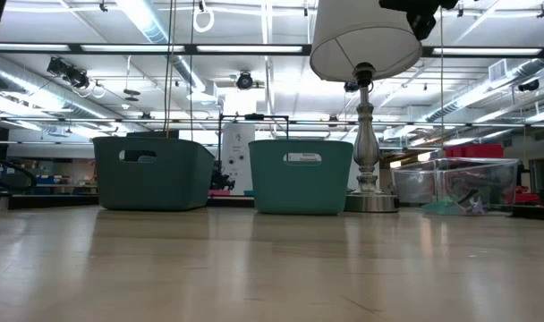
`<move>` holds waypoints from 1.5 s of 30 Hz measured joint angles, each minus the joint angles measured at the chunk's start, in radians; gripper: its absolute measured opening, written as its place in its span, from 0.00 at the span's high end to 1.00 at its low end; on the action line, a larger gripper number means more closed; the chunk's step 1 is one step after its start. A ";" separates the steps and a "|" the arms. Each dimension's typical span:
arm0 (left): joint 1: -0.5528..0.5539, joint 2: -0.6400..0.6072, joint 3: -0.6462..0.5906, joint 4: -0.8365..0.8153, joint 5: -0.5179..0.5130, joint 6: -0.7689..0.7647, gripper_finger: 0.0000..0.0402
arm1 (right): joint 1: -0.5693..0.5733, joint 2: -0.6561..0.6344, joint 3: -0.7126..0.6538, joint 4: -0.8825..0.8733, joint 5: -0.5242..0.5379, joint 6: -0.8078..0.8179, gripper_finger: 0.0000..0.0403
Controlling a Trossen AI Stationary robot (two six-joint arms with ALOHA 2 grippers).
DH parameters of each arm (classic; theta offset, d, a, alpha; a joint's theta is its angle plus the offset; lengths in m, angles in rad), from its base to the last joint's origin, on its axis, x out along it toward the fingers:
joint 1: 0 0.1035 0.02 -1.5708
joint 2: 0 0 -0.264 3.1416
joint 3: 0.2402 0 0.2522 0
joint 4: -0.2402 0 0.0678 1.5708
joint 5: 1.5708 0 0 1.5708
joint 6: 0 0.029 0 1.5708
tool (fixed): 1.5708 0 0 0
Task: Pick and place Stapler, Stapler remover, tape
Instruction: Return to Home Position
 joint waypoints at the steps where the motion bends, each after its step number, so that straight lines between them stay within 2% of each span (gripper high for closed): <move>1: 0.000 -0.003 0.000 -0.012 -0.006 -0.002 0.99 | 0.000 0.000 0.000 0.001 -0.001 0.007 0.99; 16: 0.017 -0.005 0.000 -0.002 -0.012 0.027 1.00 | 0.000 0.000 0.000 0.002 0.000 0.028 0.95; 20: 0.042 -0.005 0.000 0.028 0.048 0.050 1.00 | 0.000 0.000 0.000 0.002 0.001 0.028 0.95; 24: 0.050 -0.005 0.000 0.060 0.054 0.059 1.00 | 0.000 0.000 0.000 0.002 0.001 0.028 0.95; 37: 0.050 0.113 -0.001 0.195 0.006 0.110 1.00 | -0.001 0.000 0.000 0.007 0.001 0.028 0.95; 45: 0.050 0.160 -0.002 0.158 0.118 0.158 1.00 | -0.001 0.000 0.000 0.010 0.001 0.028 0.95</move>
